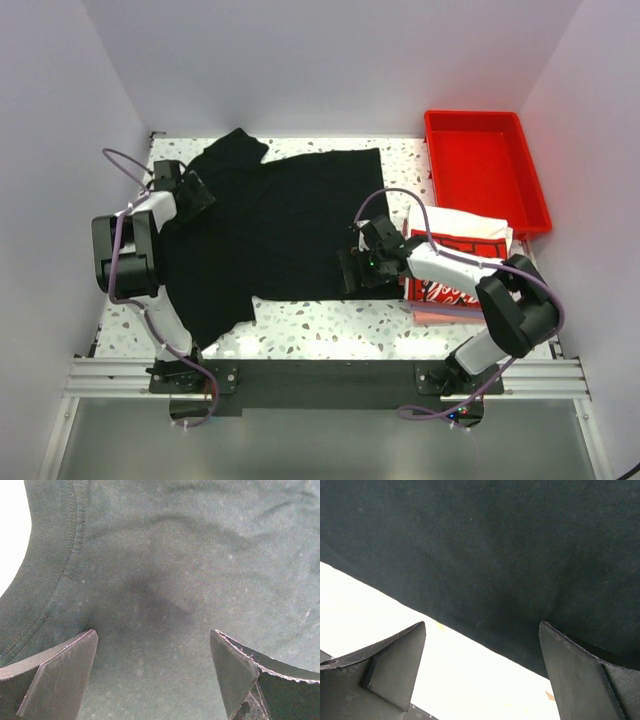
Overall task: Fold and stack the t-shirts
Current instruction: Flatten the tshirt out
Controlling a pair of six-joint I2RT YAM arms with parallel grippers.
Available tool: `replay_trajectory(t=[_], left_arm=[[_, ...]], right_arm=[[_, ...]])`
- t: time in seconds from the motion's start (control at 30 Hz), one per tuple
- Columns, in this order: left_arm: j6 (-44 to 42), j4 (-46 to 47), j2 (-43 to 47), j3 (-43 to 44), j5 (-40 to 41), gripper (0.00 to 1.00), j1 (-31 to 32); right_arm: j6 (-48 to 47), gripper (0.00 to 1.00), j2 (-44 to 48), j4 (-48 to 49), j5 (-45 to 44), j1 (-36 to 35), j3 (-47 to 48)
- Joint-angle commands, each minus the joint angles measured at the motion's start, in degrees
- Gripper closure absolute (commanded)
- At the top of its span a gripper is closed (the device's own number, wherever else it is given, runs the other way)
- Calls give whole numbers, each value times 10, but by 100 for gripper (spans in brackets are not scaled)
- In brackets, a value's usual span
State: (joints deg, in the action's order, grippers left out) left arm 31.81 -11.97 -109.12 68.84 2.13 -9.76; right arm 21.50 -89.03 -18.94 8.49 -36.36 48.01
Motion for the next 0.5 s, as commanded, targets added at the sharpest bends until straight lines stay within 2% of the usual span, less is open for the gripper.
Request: replay_trajectory(t=[0.0,0.1,0.23,0.33,0.47], left_arm=[[-9,-43,43,-21,-5,0,-6],[-5,-44,65,4,-18,0,-7],[-1,-40,64,59,-53,0,-5],[-11,-35,37,122,-90,0,-5],[-40,-39,-47,228,-121,0,4]], right_arm=[[15,1,30,-76,-28,-3,-12],[2,1,40,-101,-57,-2,31],[-21,1,19,-103,-96,-2,138],[-32,1,-14,-95,-108,6,211],[-35,1,-77,-102,-96,50,299]])
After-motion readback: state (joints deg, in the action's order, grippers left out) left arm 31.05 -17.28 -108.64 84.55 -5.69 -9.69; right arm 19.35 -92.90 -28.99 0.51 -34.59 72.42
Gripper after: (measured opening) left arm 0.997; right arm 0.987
